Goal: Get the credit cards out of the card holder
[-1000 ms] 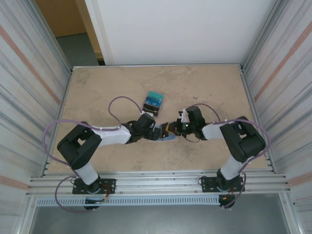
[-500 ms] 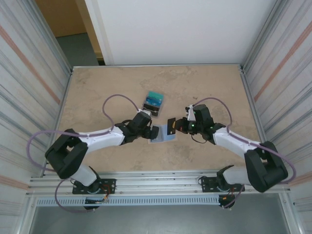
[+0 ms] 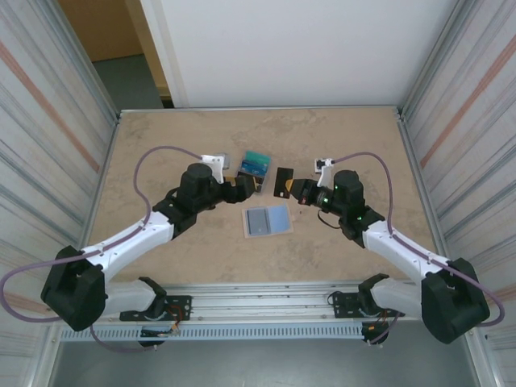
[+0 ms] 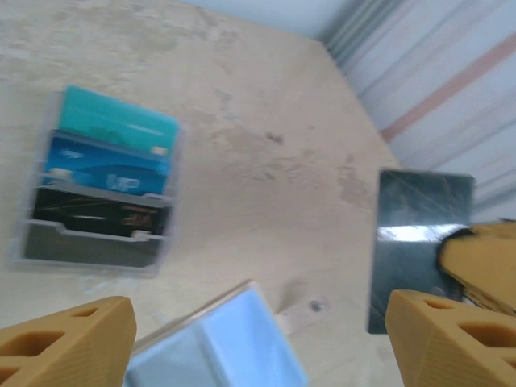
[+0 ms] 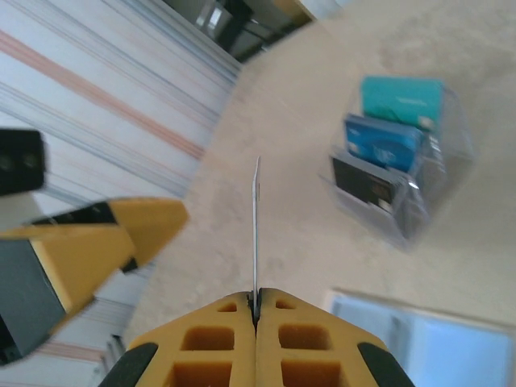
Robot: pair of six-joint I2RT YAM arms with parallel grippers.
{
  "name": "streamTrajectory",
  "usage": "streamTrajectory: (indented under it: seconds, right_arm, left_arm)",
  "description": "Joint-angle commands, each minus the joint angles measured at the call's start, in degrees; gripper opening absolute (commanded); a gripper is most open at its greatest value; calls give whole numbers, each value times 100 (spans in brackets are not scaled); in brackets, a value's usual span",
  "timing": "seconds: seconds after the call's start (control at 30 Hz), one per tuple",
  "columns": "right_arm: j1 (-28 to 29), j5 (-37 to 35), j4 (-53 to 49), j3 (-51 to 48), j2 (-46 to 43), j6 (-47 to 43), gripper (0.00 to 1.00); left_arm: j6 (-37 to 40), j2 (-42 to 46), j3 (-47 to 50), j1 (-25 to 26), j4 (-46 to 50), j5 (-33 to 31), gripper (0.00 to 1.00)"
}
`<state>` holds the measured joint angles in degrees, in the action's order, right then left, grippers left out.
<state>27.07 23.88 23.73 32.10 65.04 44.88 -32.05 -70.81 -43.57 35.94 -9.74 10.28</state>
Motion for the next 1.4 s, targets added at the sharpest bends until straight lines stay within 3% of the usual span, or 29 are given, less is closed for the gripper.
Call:
streamTrajectory:
  seconds: [0.0,0.2,0.43,0.93,1.03,1.17,1.37]
  right_arm:
    - [7,487,1252,84,330,514,0]
    - [197,719,1600,390,667,685,0]
    - [359,926,1855,565,790,802,0]
    - [420,993,1805,570,883,785,0]
    - [413,932,1532,612,859,662,11]
    - [413,622,619,728,689,300,40]
    - [443,-479,-1354,1088,445,-297,50]
  left_arm:
    - [-179,48,-90,-42,-680,1019,75]
    - [-335,-154,-187,-138,-1201,1779,68]
    - [-715,-387,-88,-286,-1806,2194,61]
    - [-597,-538,-160,-322,-2010,2747,11]
    - [-246,-432,-245,-331,-1535,2666,0]
    - [822,-150,-585,-361,-199,2455,0]
    - [2819,38,-1189,-419,1800,1584,0]
